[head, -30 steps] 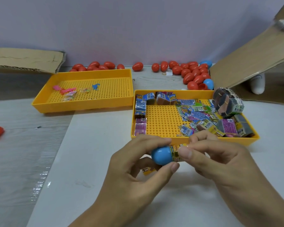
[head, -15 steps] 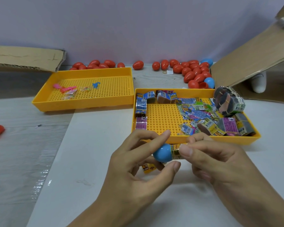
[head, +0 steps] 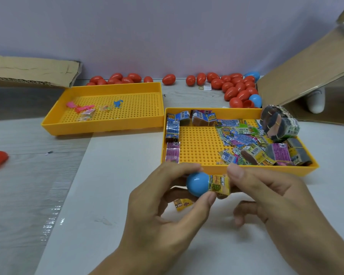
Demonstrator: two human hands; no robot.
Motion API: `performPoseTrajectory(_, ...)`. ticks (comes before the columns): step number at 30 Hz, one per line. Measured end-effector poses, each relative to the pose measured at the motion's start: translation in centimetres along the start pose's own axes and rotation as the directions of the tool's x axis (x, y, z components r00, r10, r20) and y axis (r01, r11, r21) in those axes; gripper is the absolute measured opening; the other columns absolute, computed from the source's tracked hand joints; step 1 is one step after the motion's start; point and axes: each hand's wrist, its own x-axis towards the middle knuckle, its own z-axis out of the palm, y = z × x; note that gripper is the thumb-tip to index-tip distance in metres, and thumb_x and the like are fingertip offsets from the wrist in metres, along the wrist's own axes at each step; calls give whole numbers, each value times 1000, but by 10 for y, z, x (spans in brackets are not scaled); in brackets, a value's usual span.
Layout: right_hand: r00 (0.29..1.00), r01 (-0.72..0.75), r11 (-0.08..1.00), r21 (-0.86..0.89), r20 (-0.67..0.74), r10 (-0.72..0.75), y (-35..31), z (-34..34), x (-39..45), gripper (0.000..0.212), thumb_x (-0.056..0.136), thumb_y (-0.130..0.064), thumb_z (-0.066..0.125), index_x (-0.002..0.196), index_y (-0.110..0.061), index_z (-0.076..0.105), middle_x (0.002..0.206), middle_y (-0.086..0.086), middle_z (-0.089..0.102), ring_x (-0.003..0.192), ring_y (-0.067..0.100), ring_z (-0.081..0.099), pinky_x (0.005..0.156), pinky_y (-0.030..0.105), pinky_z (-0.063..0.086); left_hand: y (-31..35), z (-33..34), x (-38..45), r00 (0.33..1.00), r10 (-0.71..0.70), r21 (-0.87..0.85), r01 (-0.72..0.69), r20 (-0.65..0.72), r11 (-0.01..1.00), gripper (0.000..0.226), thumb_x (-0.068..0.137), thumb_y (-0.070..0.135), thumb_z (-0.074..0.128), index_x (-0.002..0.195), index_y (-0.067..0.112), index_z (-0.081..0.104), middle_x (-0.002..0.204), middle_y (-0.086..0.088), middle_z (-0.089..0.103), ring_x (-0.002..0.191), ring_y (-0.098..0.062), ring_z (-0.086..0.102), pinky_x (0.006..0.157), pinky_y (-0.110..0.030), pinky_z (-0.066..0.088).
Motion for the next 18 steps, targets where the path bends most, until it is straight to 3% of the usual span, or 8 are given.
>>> performPoseTrajectory(4,994,-109,988,107,17,108,-2,-1,0,35,61,-37,84,63,-6,70,66,16,68,64,27,71,41,25,47,4,-1,1,998,-42,21,41,54,999,28,81,36,76,104,21,72,110,9,72,103,-16,70,79,-25,59)
performPoseTrajectory(6,990,-139,981,139,13,139,-5,-1,0,28,58,-23,92,60,-12,66,58,11,65,58,30,70,38,25,47,4,-3,7,989,-101,46,97,108,994,35,84,55,67,105,27,69,115,14,69,109,-3,67,84,-18,55)
performPoseTrajectory(8,983,-181,973,141,21,180,-7,-2,1,29,50,-9,93,64,-14,68,63,18,68,58,33,71,37,26,48,5,-3,9,983,-92,93,78,157,993,50,88,64,57,114,21,59,118,9,64,111,8,62,89,-12,50)
performPoseTrajectory(12,965,-258,956,141,83,248,-10,-3,2,28,55,-23,84,75,-6,75,78,24,72,60,33,72,38,26,50,9,3,1,990,120,229,-134,73,964,34,83,22,72,113,8,65,117,0,70,110,-5,67,91,-21,54)
performPoseTrajectory(14,953,-295,941,163,125,277,-9,-4,1,35,60,-29,75,79,0,76,80,22,73,63,30,73,40,24,51,6,2,1,986,143,235,-161,89,959,36,83,22,71,115,8,65,120,1,69,112,-5,66,92,-20,54)
performPoseTrajectory(18,936,-346,912,220,151,318,-7,-6,1,37,61,-28,73,79,4,77,81,22,73,62,21,72,44,24,54,7,1,-1,983,126,248,-157,134,956,39,86,21,69,120,3,65,124,0,68,117,-5,64,95,-22,53)
